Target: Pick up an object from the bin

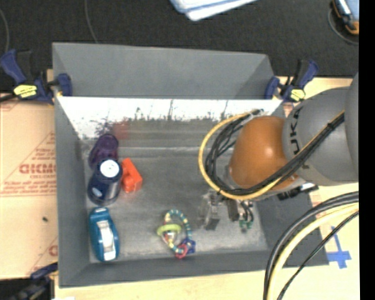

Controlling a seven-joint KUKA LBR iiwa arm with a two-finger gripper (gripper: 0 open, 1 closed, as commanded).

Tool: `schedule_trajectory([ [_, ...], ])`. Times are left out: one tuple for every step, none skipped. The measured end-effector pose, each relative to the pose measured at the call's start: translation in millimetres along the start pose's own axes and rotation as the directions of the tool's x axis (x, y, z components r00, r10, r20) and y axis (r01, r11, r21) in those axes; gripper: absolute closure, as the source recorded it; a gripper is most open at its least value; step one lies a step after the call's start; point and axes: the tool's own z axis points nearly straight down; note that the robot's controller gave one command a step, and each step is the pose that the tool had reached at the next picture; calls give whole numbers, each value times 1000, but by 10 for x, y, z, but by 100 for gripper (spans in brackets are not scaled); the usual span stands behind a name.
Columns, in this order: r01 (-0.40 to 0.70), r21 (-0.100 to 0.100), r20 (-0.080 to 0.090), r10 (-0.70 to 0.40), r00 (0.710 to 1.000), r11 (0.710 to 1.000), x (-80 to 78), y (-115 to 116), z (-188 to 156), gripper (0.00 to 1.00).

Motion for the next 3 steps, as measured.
schedule_trajectory([
  [-1, 0, 0, 1, 1000, 1000, 0, 1, 0, 0],
  [-1, -1, 0, 1, 1000, 1000, 0, 2, 0, 0],
  [-38, -4, 2, 38, 999, 999, -69, 578, 272, 0],
])
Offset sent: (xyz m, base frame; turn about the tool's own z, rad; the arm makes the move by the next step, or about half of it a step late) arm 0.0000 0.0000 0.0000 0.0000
